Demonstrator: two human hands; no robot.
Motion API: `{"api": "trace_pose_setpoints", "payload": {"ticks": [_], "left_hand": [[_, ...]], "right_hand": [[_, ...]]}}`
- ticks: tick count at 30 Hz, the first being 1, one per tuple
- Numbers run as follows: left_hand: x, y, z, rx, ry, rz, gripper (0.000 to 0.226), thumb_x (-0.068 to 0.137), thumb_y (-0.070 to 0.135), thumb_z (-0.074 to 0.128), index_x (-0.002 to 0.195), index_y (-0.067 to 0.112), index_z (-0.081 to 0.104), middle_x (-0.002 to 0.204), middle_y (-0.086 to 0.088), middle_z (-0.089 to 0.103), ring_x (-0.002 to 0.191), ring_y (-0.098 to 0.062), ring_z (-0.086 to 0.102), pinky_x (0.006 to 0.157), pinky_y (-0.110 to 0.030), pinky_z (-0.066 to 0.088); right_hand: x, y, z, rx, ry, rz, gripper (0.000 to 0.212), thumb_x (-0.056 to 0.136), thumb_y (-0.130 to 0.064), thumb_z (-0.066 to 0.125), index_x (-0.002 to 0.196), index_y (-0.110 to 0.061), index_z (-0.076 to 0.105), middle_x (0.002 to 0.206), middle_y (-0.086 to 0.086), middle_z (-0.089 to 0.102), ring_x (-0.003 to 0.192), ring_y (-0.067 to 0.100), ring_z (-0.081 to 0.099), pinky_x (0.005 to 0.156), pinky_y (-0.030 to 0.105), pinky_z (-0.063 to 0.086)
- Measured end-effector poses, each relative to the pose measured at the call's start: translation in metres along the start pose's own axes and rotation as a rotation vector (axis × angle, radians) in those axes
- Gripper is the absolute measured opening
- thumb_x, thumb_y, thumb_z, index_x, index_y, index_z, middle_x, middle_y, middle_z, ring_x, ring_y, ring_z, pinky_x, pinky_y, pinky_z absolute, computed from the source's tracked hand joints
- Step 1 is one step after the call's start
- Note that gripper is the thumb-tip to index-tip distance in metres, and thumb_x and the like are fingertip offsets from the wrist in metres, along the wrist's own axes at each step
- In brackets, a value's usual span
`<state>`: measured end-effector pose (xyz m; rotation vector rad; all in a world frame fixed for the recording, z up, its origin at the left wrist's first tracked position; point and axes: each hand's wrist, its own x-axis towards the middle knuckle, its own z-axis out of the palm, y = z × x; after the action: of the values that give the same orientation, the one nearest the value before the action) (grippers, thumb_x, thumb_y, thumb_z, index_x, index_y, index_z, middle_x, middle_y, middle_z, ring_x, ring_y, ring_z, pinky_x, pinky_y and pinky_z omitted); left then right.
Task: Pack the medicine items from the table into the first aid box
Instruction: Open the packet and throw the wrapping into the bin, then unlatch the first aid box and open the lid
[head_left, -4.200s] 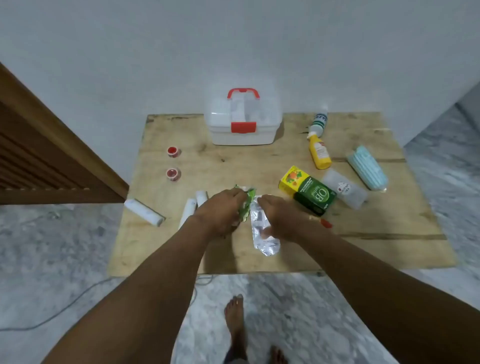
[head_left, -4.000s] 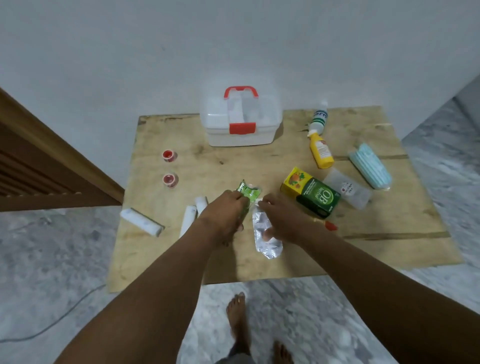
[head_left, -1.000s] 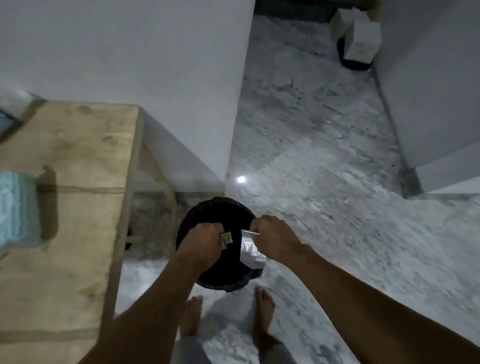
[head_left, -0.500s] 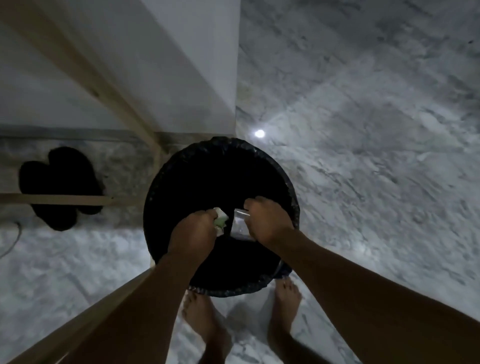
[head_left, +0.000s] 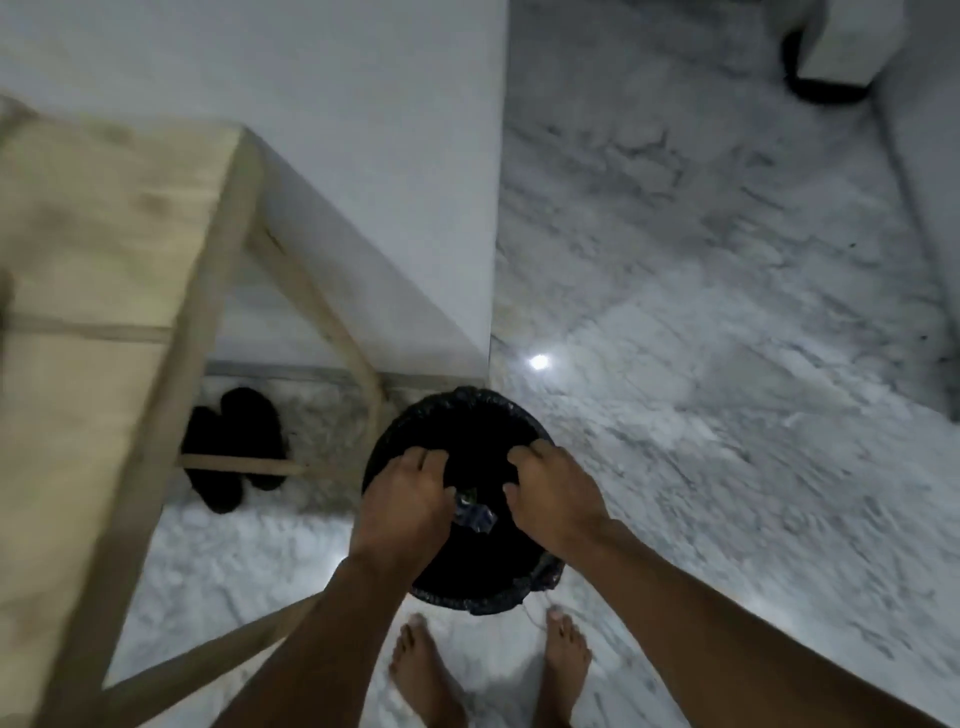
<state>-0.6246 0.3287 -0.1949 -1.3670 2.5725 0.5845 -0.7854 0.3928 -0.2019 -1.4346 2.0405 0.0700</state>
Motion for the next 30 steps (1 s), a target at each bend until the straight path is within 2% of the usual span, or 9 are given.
{"api": "trace_pose_setpoints", "payload": {"ticks": [2,3,6,7,12,18,24,27,30], "left_hand": [[-0.022,0.022,-0.068,0.037,0.100,-0.011,0.039,0.093,0.025,0.060,0.129,0.009,0.058,0.120,-0.012,0.061,0.101,-0.035,0.064,0.079,-0.041,0.052],[-0.040,0.033,-0.109,0.059,0.167,-0.008,0.036,0.093,0.025,0.059,0.125,0.009,0.059,0.117,-0.011,0.062,0.099,-0.035,0.064,0.079,-0.041,0.052],[-0.063,0.041,-0.182,0.099,0.301,0.013,0.030,0.077,0.013,0.075,0.104,0.002,0.067,0.094,-0.017,0.068,0.079,-0.039,0.067,0.060,-0.043,0.054],[-0.075,0.041,-0.207,0.082,0.343,0.004,0.033,0.075,0.012,0.077,0.105,0.000,0.068,0.094,-0.019,0.069,0.078,-0.040,0.067,0.061,-0.043,0.055],[-0.140,0.025,-0.298,0.103,0.628,-0.084,0.043,0.089,0.026,0.064,0.127,0.005,0.060,0.118,-0.017,0.064,0.103,-0.037,0.062,0.081,-0.043,0.051],[-0.231,-0.044,-0.341,0.102,0.775,-0.125,0.040,0.090,0.027,0.063,0.122,0.004,0.060,0.115,-0.016,0.062,0.104,-0.038,0.059,0.081,-0.044,0.048],[-0.330,-0.147,-0.341,0.089,0.752,-0.205,0.040,0.089,0.027,0.063,0.124,0.008,0.058,0.117,-0.013,0.061,0.105,-0.034,0.058,0.079,-0.042,0.049],[-0.367,-0.194,-0.327,0.077,0.705,-0.259,0.041,0.085,0.025,0.066,0.122,0.006,0.060,0.112,-0.015,0.062,0.100,-0.037,0.060,0.076,-0.043,0.051],[-0.390,-0.234,-0.320,0.063,0.685,-0.320,0.043,0.090,0.030,0.063,0.126,0.007,0.058,0.118,-0.014,0.061,0.106,-0.035,0.058,0.081,-0.042,0.050]], "right_hand": [[-0.030,-0.026,-0.058,0.006,0.091,-0.032,0.039,0.102,-0.028,0.050,0.137,-0.011,0.052,0.135,0.011,0.052,0.125,0.029,0.049,0.096,0.036,0.048],[-0.052,-0.042,-0.092,-0.003,0.143,-0.062,0.038,0.102,-0.027,0.049,0.136,-0.011,0.052,0.134,0.011,0.052,0.124,0.028,0.049,0.094,0.036,0.048],[-0.084,-0.079,-0.160,-0.030,0.275,-0.138,0.038,0.102,-0.027,0.048,0.136,-0.010,0.051,0.134,0.011,0.051,0.122,0.029,0.047,0.092,0.037,0.047],[-0.099,-0.095,-0.183,-0.044,0.311,-0.170,0.039,0.102,-0.028,0.048,0.137,-0.010,0.050,0.135,0.011,0.050,0.123,0.029,0.047,0.092,0.037,0.046],[-0.158,-0.176,-0.250,-0.087,0.495,-0.326,0.039,0.102,-0.031,0.048,0.135,-0.011,0.051,0.136,0.009,0.050,0.123,0.028,0.046,0.090,0.036,0.045],[-0.210,-0.277,-0.243,-0.091,0.569,-0.426,0.039,0.100,-0.034,0.050,0.131,-0.011,0.052,0.131,0.010,0.051,0.120,0.029,0.048,0.089,0.037,0.046],[-0.245,-0.387,-0.185,-0.053,0.556,-0.468,0.043,0.100,-0.032,0.050,0.137,-0.011,0.049,0.136,0.011,0.050,0.126,0.032,0.048,0.099,0.040,0.044],[-0.252,-0.434,-0.155,-0.047,0.535,-0.497,0.043,0.099,-0.032,0.052,0.137,-0.012,0.050,0.135,0.012,0.050,0.125,0.033,0.049,0.098,0.041,0.044],[-0.250,-0.475,-0.134,-0.101,0.534,-0.529,0.038,0.099,-0.033,0.051,0.131,-0.012,0.052,0.134,0.012,0.051,0.125,0.033,0.048,0.097,0.039,0.043]]}}
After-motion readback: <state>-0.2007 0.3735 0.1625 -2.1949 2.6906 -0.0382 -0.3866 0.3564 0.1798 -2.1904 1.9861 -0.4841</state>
